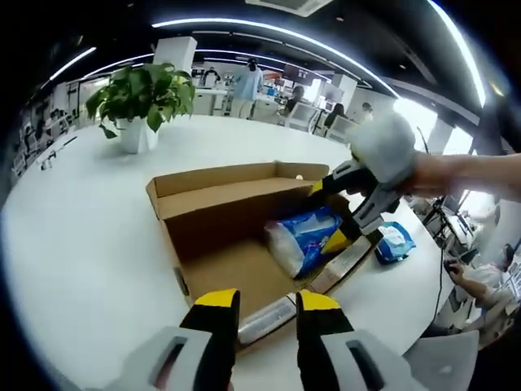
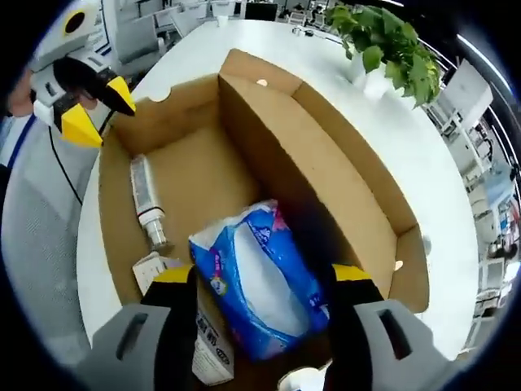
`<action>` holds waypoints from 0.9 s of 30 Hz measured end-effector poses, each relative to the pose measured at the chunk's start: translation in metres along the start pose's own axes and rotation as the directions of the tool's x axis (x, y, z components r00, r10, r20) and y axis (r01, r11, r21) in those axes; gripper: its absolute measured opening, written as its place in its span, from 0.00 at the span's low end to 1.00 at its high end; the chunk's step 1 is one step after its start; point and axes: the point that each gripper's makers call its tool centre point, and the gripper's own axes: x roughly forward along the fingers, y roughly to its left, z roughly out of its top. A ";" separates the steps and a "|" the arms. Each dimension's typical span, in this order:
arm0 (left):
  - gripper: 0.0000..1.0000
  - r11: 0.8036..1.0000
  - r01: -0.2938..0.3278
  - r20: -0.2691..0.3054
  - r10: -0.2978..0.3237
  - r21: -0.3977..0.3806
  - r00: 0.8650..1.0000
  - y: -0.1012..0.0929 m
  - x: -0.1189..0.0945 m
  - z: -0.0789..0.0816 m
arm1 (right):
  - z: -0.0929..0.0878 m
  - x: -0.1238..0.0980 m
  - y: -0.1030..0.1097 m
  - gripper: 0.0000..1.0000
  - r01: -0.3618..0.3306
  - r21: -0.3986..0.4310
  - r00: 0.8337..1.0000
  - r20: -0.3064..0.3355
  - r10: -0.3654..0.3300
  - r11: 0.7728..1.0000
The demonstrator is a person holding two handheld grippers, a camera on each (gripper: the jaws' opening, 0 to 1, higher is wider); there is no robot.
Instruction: Operate the shoe box by opening the lid, removing the specified soft item, and placing it in the target area until the item is outside and the box remains undamaged.
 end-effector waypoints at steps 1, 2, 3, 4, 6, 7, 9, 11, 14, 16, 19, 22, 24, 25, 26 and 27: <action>0.27 1.000 0.003 -0.002 -0.003 -0.003 1.000 -0.001 0.000 -0.001 | -0.003 0.002 -0.001 0.64 0.000 -0.013 1.000 -0.020 0.000 1.000; 0.27 1.000 0.005 -0.003 -0.005 -0.005 1.000 -0.002 0.000 -0.001 | -0.005 0.006 -0.003 0.64 0.006 -0.026 0.999 -0.036 -0.007 1.000; 0.27 1.000 0.005 -0.008 -0.005 -0.003 1.000 -0.002 0.001 -0.002 | -0.005 0.008 -0.002 0.62 -0.001 -0.027 0.999 -0.043 0.000 1.000; 0.27 1.000 0.005 -0.010 -0.005 -0.001 1.000 -0.002 0.001 -0.003 | -0.006 0.010 -0.001 0.62 -0.014 -0.024 0.999 -0.053 0.012 1.000; 0.27 1.000 0.006 -0.014 -0.006 -0.004 1.000 -0.001 0.001 -0.003 | -0.007 0.014 -0.001 0.62 -0.027 -0.027 0.998 -0.065 0.026 0.999; 0.28 1.000 0.005 -0.014 -0.005 -0.007 1.000 -0.001 0.001 -0.002 | -0.008 0.016 0.001 0.62 -0.037 -0.036 0.997 -0.076 0.035 0.999; 0.28 1.000 0.001 -0.015 -0.001 -0.004 1.000 0.001 0.002 -0.001 | -0.012 0.021 0.001 0.62 -0.039 -0.026 0.994 -0.103 0.037 0.999; 0.28 1.000 0.001 -0.012 -0.001 -0.006 1.000 0.003 0.002 0.001 | -0.017 0.026 0.001 0.62 -0.043 -0.036 0.990 -0.134 0.038 0.998; 0.28 1.000 -0.004 -0.018 0.004 -0.008 1.000 0.008 0.005 0.004 | -0.020 0.032 0.003 0.62 -0.048 -0.057 0.988 -0.151 0.039 0.997; 0.28 1.000 -0.005 -0.014 0.005 -0.012 1.000 0.008 0.005 0.005 | -0.020 0.036 0.005 0.61 -0.054 -0.071 0.986 -0.159 0.042 0.996; 0.28 1.000 -0.009 -0.012 0.009 -0.014 1.000 0.011 0.007 0.006 | -0.021 0.041 0.005 0.61 -0.061 -0.079 0.985 -0.167 0.047 0.995; 0.28 1.000 -0.011 -0.015 0.010 -0.020 1.000 0.013 0.009 0.006 | -0.022 0.040 0.004 0.61 -0.082 -0.061 0.985 -0.158 0.072 0.995; 0.28 1.000 -0.010 -0.017 0.010 -0.022 1.000 0.013 0.010 0.005 | -0.023 0.039 0.005 0.61 -0.088 -0.059 0.987 -0.142 0.079 0.994; 0.28 1.000 -0.008 -0.019 0.007 -0.022 1.000 0.013 0.011 0.005 | -0.023 0.039 0.005 0.61 -0.089 -0.058 0.987 -0.137 0.080 0.994; 0.27 1.000 -0.007 -0.020 0.007 -0.022 1.000 0.013 0.011 0.004 | -0.023 0.039 0.005 0.61 -0.087 -0.056 0.988 -0.131 0.079 0.995; 0.27 1.000 -0.006 -0.020 0.005 -0.024 1.000 0.012 0.012 0.004 | -0.022 0.040 0.005 0.60 -0.086 -0.056 0.989 -0.128 0.078 0.995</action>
